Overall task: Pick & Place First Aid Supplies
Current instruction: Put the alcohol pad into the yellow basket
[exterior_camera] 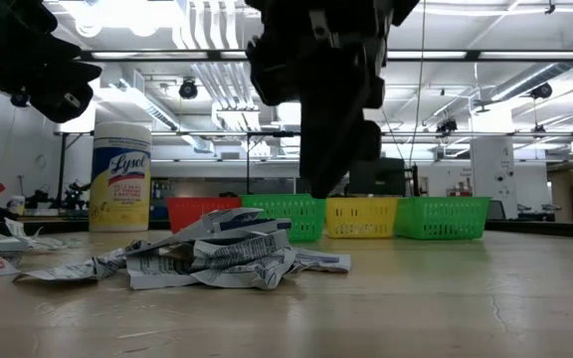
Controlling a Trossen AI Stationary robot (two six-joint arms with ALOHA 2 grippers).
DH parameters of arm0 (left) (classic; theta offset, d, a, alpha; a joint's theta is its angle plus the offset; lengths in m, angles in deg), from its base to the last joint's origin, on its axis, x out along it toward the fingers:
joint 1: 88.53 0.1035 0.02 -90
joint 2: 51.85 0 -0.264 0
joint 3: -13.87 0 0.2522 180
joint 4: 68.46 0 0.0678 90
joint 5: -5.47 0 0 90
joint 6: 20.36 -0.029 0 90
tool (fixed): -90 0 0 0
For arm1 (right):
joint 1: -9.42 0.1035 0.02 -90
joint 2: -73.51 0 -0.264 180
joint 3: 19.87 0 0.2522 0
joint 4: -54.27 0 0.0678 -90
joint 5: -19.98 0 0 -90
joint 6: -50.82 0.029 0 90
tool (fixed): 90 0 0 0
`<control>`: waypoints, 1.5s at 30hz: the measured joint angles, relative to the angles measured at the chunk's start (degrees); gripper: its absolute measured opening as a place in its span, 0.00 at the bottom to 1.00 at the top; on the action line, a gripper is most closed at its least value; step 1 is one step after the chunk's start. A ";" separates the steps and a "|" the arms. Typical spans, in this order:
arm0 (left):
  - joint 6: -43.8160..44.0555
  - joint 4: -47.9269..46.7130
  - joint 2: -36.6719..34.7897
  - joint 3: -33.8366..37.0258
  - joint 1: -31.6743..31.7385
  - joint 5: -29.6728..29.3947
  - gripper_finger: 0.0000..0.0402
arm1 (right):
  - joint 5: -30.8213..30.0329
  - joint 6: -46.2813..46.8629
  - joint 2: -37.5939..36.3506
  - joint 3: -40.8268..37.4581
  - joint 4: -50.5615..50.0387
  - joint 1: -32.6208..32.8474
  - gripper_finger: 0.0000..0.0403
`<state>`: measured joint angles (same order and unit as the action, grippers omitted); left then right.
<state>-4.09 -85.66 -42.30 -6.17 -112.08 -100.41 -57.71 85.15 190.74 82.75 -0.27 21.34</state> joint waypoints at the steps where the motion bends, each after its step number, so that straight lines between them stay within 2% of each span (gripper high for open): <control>1: 0.00 -0.02 -0.01 0.00 0.00 0.04 0.33 | 0.56 -0.02 -0.01 -0.43 0.08 -0.25 0.39; 6: 0.13 0.00 -0.01 0.00 0.02 1.10 0.33 | 5.30 -1.73 -0.01 -1.90 0.92 -1.48 0.39; 17: 0.17 0.00 -0.01 0.00 0.00 1.55 0.33 | 9.31 -3.93 -0.08 -3.26 6.71 -2.88 0.37; 33: 0.22 0.00 0.01 0.00 0.01 1.53 0.33 | 13.79 5.73 -0.48 -7.58 13.58 -4.06 0.36; 45: 0.22 0.00 0.01 0.00 0.02 1.51 0.33 | 13.40 10.31 -0.60 -9.08 17.88 -4.65 0.34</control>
<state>-3.87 -85.66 -42.29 -6.17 -112.06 -98.90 -44.30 95.46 190.13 73.67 17.60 16.69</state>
